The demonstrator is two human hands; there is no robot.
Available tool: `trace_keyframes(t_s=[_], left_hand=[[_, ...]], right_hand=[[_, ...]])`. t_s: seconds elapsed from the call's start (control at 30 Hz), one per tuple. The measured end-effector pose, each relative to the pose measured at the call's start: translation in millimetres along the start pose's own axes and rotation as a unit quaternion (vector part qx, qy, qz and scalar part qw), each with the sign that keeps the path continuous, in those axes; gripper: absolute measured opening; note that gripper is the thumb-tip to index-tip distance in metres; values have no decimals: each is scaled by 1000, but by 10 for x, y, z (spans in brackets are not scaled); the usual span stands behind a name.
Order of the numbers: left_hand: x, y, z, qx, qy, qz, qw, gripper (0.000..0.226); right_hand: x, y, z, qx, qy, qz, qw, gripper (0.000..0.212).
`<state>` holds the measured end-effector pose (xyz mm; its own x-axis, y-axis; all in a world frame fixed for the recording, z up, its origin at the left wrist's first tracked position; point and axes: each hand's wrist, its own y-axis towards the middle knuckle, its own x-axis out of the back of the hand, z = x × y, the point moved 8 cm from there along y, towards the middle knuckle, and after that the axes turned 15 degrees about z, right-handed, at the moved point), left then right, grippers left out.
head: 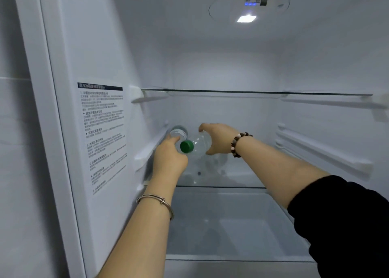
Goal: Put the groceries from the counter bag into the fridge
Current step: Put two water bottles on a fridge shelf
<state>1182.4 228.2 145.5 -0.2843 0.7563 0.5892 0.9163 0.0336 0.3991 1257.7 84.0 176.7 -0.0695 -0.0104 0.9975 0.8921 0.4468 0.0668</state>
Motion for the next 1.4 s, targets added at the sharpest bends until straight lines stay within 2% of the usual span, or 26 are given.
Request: trace_keyframes(t_s=[0.1,0.17,0.4,0.6,0.77,0.87,0.93,1.03,1.17,1.27,1.33,1.4], left_hand=[[4,14,29,4,-15,0,1000,54],[-3,7,52,23,-13,6,1000,59],[0,-16,14,21,-15,3,1000,59],[-3,-16,-5,15,-13,6,1000,60],[3,-9,7,8,-30,-2,1000,57],[10,-16,20,15,-46,-6,999,56],[15,-31,18,22,-50,-5,999,56],[21,-46,14,25,-47,-3,999,57],[21,-50,11,27,-43,0,999,59],[24,-59,-1,28,-41,0,999,59],[24,-61,-5,23,-42,-2,999,58],[20,-54,4,22,-44,-3,999,56]], right_hand=[[241,-110,-92,6,96,-94,991,73],[351,-155,-126,6,149,-121,981,71],[367,-148,-165,-32,181,-106,977,48],[318,-6,-201,-83,168,-85,978,49],[260,126,-138,-77,105,-57,990,49],[336,137,-197,-86,151,-80,982,48],[390,122,-315,-110,235,-86,962,50],[332,40,-452,-151,386,-64,908,63],[244,-26,-421,-171,472,-50,864,65],[147,-3,-380,-166,570,-32,804,67],[53,-12,-308,-167,627,-8,761,48],[-52,-24,-266,-183,630,24,754,34]])
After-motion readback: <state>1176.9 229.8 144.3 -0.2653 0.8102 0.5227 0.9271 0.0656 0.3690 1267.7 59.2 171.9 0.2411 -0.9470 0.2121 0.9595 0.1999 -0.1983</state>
